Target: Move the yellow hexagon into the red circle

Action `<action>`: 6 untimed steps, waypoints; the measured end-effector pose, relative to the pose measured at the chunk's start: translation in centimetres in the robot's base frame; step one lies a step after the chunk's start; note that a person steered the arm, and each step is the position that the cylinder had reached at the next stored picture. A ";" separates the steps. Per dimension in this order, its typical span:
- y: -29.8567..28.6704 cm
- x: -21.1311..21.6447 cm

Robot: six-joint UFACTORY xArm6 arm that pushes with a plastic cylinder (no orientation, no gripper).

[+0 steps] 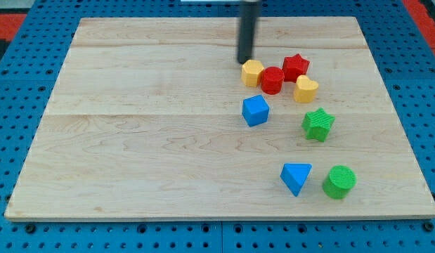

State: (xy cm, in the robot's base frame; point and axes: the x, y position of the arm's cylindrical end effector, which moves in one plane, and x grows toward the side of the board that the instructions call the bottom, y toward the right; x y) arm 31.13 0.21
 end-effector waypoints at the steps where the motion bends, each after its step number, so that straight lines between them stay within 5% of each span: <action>1: -4.1 0.5; 3: 6.2 3.5; 4: 4.5 4.8; 6: 10.8 13.1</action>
